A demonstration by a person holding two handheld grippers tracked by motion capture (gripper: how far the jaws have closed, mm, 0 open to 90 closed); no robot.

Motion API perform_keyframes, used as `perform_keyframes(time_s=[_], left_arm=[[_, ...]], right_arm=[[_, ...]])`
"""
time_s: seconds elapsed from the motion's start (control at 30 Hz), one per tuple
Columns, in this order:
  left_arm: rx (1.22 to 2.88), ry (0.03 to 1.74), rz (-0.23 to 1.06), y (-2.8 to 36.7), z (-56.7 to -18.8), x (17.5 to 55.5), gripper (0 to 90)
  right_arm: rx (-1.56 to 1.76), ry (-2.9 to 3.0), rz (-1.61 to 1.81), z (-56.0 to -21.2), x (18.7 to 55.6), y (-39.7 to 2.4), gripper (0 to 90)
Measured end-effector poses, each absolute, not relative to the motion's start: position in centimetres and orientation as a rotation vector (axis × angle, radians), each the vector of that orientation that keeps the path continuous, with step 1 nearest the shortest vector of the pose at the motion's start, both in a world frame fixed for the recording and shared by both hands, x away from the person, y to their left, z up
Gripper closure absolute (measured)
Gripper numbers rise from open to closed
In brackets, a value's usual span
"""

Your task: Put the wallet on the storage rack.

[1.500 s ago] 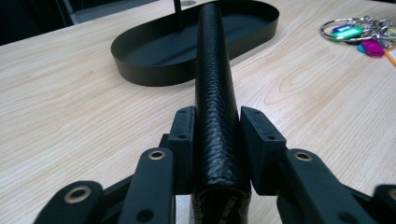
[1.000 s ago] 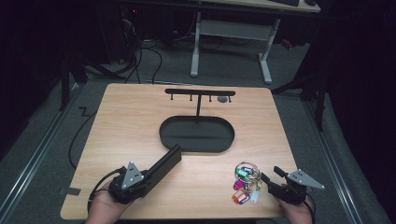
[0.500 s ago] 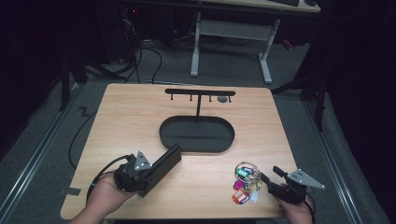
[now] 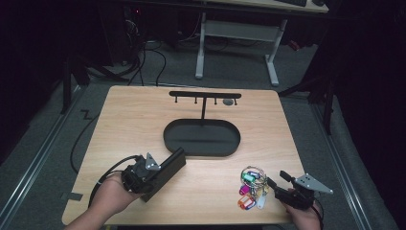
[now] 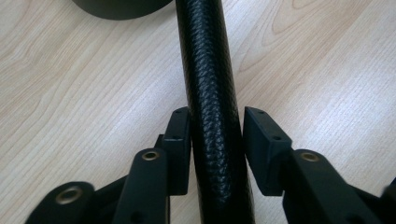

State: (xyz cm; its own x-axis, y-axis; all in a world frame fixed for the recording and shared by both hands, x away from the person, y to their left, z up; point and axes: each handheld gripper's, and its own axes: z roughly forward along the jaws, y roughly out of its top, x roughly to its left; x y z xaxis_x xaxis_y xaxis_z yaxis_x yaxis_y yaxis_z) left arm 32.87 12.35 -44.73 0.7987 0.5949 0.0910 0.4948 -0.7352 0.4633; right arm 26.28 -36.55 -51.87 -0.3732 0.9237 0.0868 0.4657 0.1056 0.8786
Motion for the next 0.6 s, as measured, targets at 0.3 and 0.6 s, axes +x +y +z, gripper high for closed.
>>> perform_keyframes(time_s=[0.3,0.6], left_arm=[[2.586,0.771,0.370,12.08,-44.49,32.71,72.6],[2.592,0.708,0.464,11.64,-43.88,32.45,72.9]], right_arm=[[1.350,1.897,1.213,-51.89,26.31,-36.57,35.4],[1.354,1.891,1.217,-51.86,26.25,-36.61,35.6]])
